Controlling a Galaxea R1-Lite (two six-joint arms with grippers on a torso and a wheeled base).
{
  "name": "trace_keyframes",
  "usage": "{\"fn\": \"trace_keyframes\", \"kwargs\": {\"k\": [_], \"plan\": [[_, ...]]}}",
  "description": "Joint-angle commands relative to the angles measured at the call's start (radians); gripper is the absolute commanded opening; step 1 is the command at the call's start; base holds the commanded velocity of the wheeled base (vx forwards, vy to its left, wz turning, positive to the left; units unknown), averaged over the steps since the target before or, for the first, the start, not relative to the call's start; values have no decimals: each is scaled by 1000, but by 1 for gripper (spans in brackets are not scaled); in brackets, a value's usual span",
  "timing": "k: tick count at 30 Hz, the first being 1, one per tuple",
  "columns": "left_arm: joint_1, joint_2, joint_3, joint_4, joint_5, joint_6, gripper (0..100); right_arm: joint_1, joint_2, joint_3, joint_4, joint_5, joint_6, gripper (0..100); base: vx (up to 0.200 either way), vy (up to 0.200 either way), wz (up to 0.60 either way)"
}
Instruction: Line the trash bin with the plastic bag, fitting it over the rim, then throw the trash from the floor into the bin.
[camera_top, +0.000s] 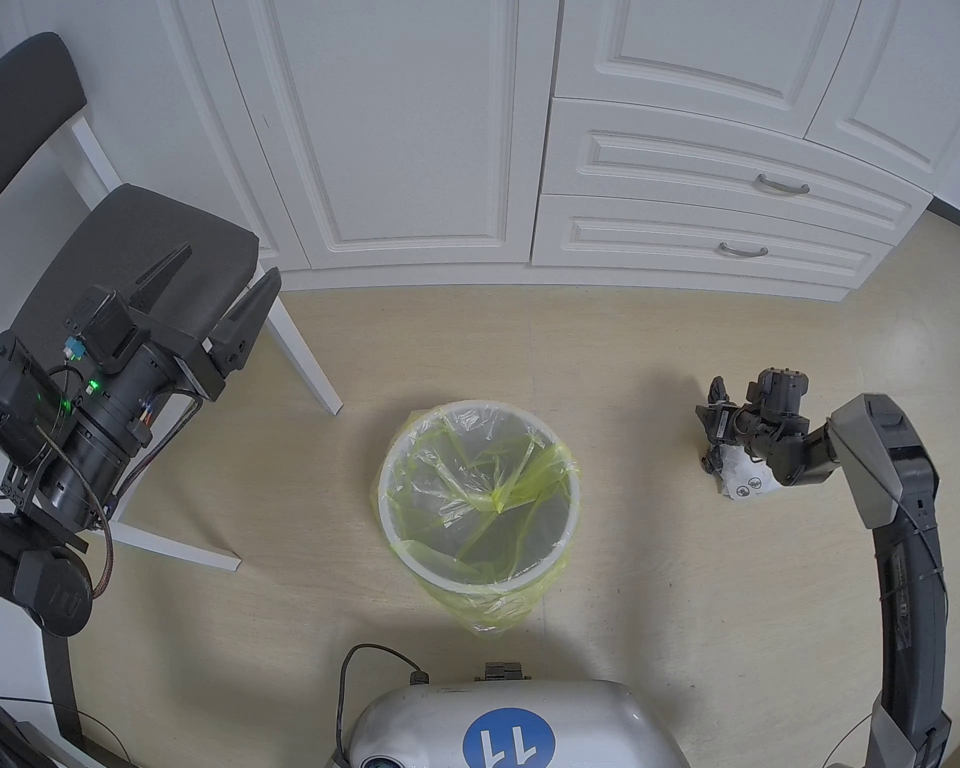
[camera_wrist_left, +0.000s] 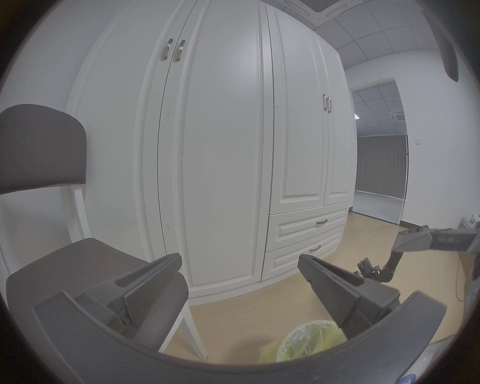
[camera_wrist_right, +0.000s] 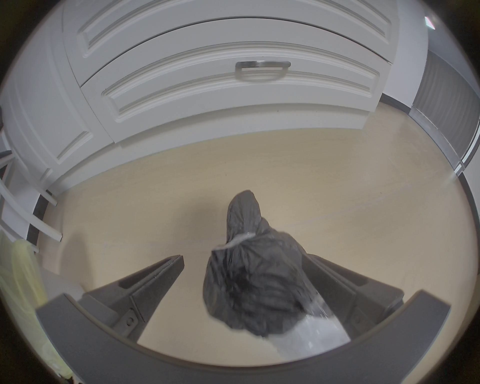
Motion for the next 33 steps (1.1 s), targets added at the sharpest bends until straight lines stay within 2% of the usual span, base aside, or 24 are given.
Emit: {"fn": "trace_keyframes", "kwargs": {"k": [1, 7, 16, 17, 21, 25, 29, 33], "plan": [[1, 2, 1, 0, 0, 2, 100, -7, 200, -130, -97, 1, 23, 100, 0, 0, 0], [1, 2, 1, 0, 0, 2, 100, -10, 249, -197, -121, 0, 37, 100, 0, 0, 0], [0, 2, 2, 0, 0, 2, 100, -13, 241, -200, -123, 0, 55, 100, 0, 0, 0], [0, 2, 2, 0, 0, 2, 100, -14, 240, -200, -123, 0, 55, 0, 0, 0, 0], [0, -1, 2, 0, 0, 2, 100, -13, 212, -185, -123, -13, 57, 0, 0, 0, 0], [0, -1, 2, 0, 0, 2, 100, -8, 129, -97, -123, -23, 57, 0, 0, 0, 0], [0, -6, 2, 0, 0, 2, 100, 7, -9, 47, -123, -22, 57, 0, 0, 0, 0], [-2, -10, 2, 0, 0, 2, 100, 58, -176, 206, -138, -22, 60, 0, 0, 0, 0]]}}
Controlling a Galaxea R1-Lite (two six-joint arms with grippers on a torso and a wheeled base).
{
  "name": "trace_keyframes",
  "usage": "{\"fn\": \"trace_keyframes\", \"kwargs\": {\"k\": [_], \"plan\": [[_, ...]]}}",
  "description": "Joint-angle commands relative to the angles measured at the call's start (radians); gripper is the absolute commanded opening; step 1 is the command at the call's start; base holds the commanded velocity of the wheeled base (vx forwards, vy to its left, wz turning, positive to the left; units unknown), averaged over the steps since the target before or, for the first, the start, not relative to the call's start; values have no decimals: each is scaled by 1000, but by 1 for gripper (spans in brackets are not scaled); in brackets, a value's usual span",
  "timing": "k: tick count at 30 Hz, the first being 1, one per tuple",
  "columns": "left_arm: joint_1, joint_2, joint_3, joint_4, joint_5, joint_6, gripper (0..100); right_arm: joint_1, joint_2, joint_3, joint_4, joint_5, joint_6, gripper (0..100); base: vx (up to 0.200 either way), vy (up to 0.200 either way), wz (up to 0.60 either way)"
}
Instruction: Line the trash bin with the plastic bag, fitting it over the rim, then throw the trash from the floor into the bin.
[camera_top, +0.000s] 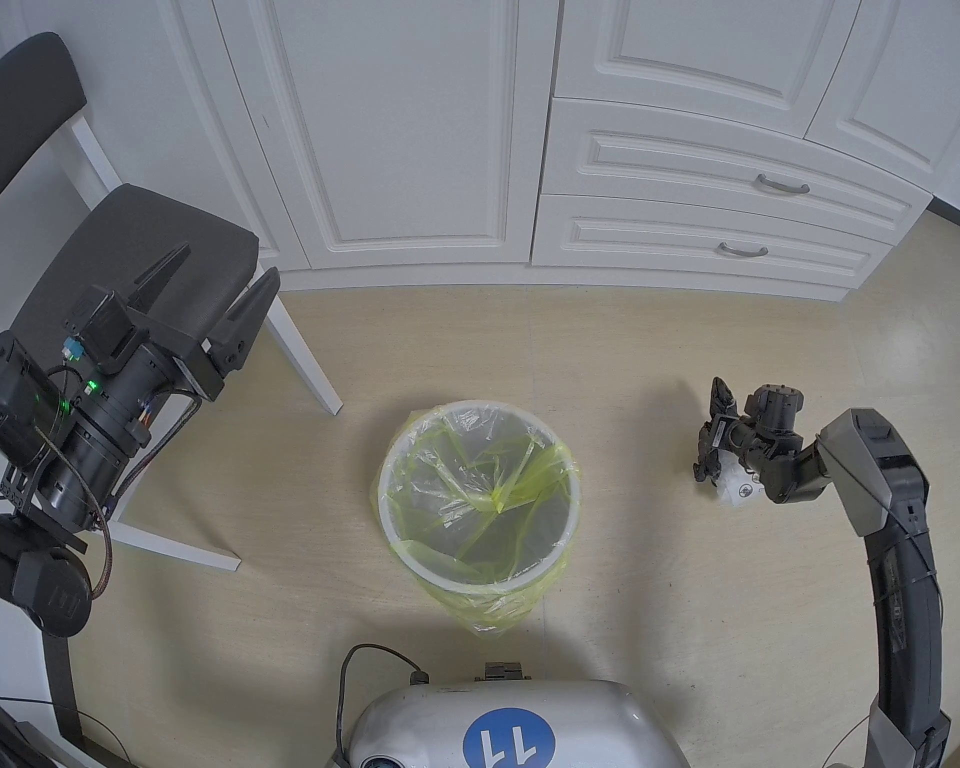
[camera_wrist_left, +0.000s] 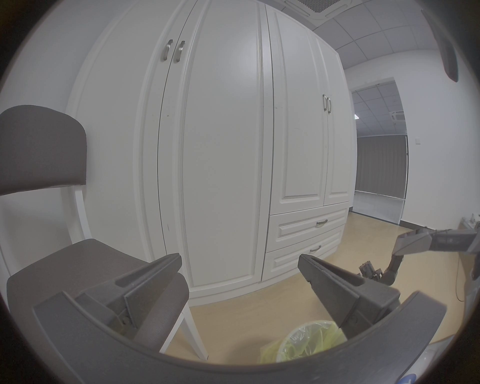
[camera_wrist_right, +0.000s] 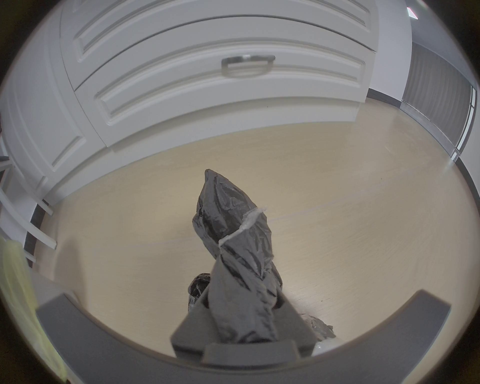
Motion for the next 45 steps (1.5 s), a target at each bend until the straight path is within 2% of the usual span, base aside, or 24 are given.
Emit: {"fn": "trace_keyframes", "kwargs": {"k": [1, 2, 3, 5, 6, 9, 11, 12, 14, 16, 19, 21, 23, 24, 26, 29, 30, 31, 35, 37, 45], "plan": [[-2, -8, 0, 0, 0, 0, 100, 58, -258, 212, -20, -1, 2, 0, 0, 0, 0], [-2, -9, 1, 0, 0, 0, 100, 82, -322, 295, -60, 5, -1, 0, 0, 0, 0], [-2, -9, 1, 0, 0, 0, 100, 82, -322, 295, -60, 5, -1, 0, 0, 0, 0], [-6, -12, 17, -2, 0, 0, 100, 138, -433, 461, -197, 13, -18, 0, 0, 0, 0], [-8, -12, 21, -2, 0, 2, 100, 148, -448, 487, -221, 13, -24, 0, 0, 0, 0], [-40, -35, 86, 0, 11, 54, 100, 177, -509, 577, -278, 13, -70, 0, 0, 0, 0], [-65, -42, 95, 0, 35, 85, 100, 220, -640, 695, -321, 27, -107, 0, 0, 0, 0], [-66, -42, 93, 1, 38, 86, 100, 223, -647, 698, -323, 28, -105, 0, 0, 0, 0], [-114, -63, 69, 0, 100, 128, 100, 280, -741, 704, -327, 94, -104, 0, 0, 0, 0], [-135, -101, 55, 4, 118, 143, 100, 315, -776, 651, -310, 135, -98, 0, 0, 0, 0], [-137, -166, 14, 69, 132, 140, 100, 372, -802, 600, -292, 140, -101, 0, 0, 0, 0], [-106, -210, -14, 164, 149, 140, 100, 400, -830, 612, -298, 145, -104, 0, 0, 0, 0], [-42, -236, -31, 233, 167, 145, 100, 431, -848, 640, -304, 149, -104, 0, 0, 0, 0], [12, -253, -52, 291, 175, 145, 100, 460, -855, 651, -301, 152, -102, 0, 0, 0, 0], [70, -289, -101, 389, 178, 143, 100, 524, -851, 665, -310, 145, -113, 0, 0, 0, 0], [173, -355, -175, 569, 187, 143, 100, 612, -850, 712, -344, 140, -173, 0, 0, 0, 0], [173, -355, -175, 569, 187, 143, 100, 612, -850, 712, -344, 140, -173, 0, 0, 0, 0], [224, -408, -213, 679, 186, 145, 100, 636, -845, 752, -376, 145, -211, 0, 0, 0, 0], [262, -499, -266, 899, 180, 140, 100, 659, -799, 781, -401, 151, -225, 0, 0, 0, 0], [279, -509, -262, 932, 180, 145, 100, 651, -772, 764, -392, 152, -225, 0, 0, 0, 0], [313, -509, -264, 931, 186, 145, 100, 664, -672, 724, -389, 160, -219, 0, 0, 0, 0]]}}
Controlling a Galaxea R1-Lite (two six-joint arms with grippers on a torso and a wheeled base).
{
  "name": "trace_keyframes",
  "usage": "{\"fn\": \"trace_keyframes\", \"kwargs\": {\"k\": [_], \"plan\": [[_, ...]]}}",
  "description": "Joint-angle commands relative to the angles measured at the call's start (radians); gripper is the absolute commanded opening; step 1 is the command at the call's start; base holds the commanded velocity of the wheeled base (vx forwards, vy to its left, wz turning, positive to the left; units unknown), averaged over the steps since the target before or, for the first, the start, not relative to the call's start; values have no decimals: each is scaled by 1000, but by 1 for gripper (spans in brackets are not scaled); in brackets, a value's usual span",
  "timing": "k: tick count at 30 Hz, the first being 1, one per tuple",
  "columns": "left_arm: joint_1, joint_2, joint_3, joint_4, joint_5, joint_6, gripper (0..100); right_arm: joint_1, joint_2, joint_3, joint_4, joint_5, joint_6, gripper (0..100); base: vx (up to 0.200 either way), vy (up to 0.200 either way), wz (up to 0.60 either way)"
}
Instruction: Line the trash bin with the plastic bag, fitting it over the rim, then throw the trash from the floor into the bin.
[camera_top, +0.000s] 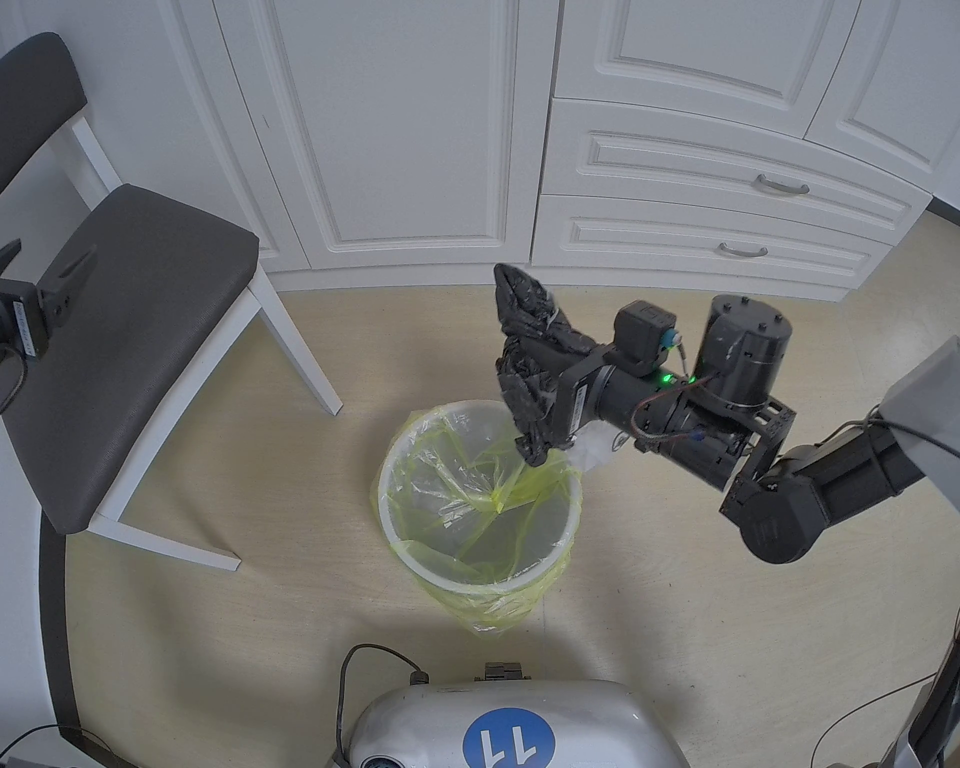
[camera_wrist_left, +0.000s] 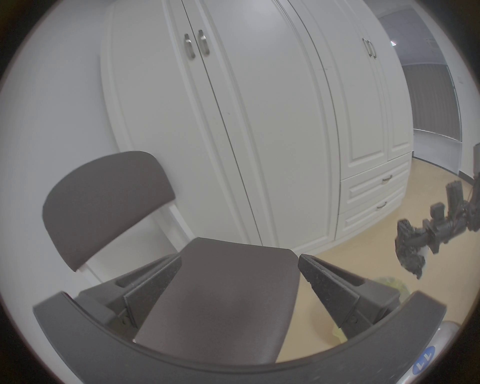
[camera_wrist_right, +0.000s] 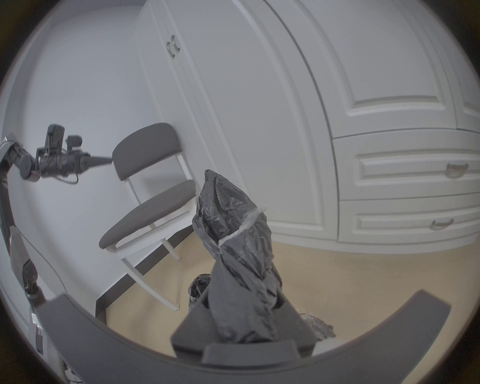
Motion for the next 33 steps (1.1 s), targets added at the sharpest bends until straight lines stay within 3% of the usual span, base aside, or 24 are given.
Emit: {"fn": "trace_keyframes", "kwargs": {"k": [1, 4, 15, 33], "plan": [[34, -47, -1, 1, 1, -2, 100, 32, 77, -15, 2, -1, -2, 0, 0, 0, 0], [34, -56, 22, 1, -1, 0, 100, 66, 129, -40, -5, -8, 0, 0, 0, 0, 0], [72, -56, 42, -4, -5, 4, 100, 76, 412, -201, -111, -11, -8, 0, 0, 0, 0], [109, -44, 8, -5, -8, 1, 100, 101, 559, -327, -186, -14, -3, 0, 0, 0, 0]]}}
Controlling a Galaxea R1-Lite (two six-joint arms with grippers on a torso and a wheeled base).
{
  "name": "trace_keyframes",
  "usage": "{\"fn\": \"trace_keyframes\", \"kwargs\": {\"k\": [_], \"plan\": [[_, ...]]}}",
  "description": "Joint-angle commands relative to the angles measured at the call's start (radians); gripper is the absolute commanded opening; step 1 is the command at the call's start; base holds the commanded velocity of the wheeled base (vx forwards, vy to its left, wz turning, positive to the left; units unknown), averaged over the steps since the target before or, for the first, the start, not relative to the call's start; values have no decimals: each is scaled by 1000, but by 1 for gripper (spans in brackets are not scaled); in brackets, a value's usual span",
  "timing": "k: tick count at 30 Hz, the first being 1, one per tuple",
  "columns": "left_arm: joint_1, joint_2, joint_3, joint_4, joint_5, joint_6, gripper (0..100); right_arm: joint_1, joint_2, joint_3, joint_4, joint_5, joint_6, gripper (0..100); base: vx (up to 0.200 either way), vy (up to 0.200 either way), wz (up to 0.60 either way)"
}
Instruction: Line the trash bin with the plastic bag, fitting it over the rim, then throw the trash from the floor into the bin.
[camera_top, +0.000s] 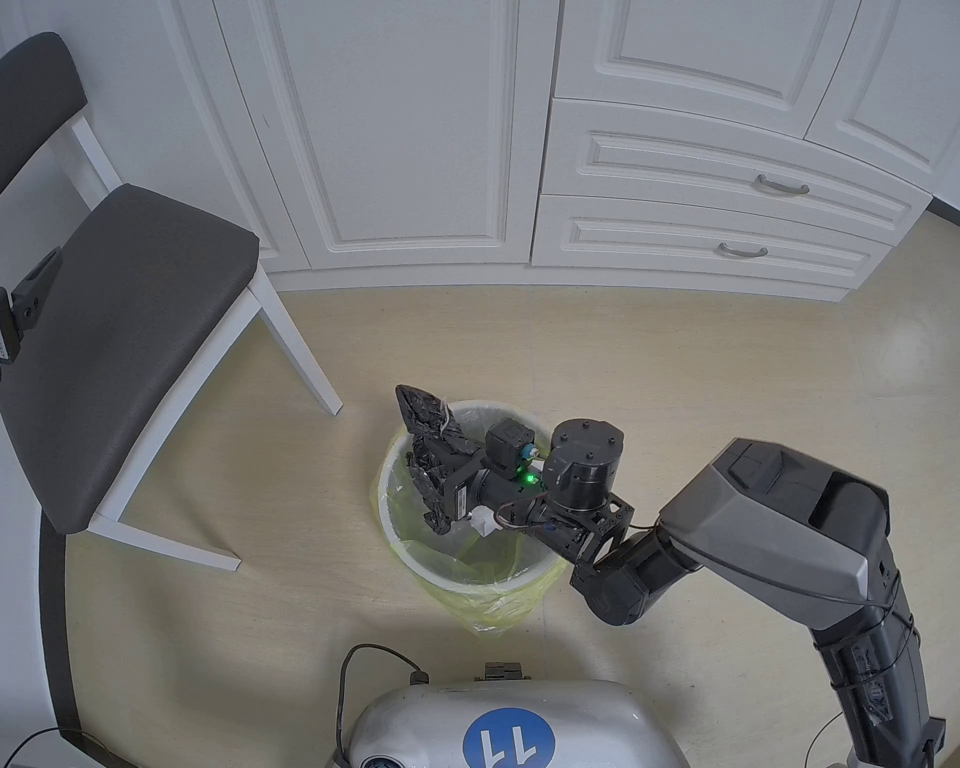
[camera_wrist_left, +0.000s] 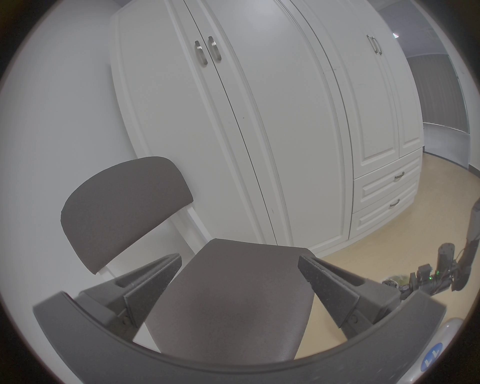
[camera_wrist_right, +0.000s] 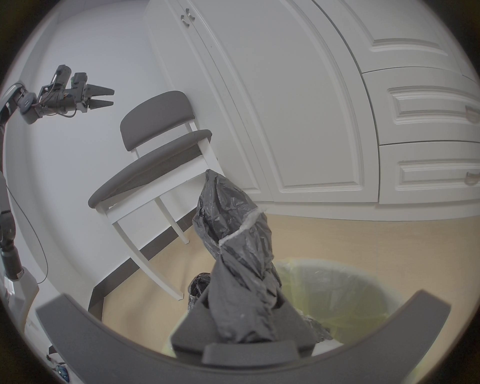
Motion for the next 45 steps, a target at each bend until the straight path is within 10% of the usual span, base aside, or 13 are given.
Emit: {"fn": "trace_keyframes", "kwargs": {"k": [1, 25, 32, 33, 45], "plan": [[12, 8, -11, -1, 0, 3, 100, 8, 55, -21, 1, -2, 1, 0, 0, 0, 0], [58, -3, -15, -7, -53, 0, 100, -11, 177, -166, 42, -46, 5, 0, 0, 0, 0], [61, -7, -9, -7, -53, 2, 100, -58, 168, -192, 68, -23, 123, 0, 0, 0, 0], [61, -7, -9, -7, -53, 2, 100, -64, 167, -192, 79, -18, 132, 100, 0, 0, 0], [65, -12, -5, -5, -54, 2, 100, -119, 138, -214, 87, 5, 200, 100, 0, 0, 0]]}}
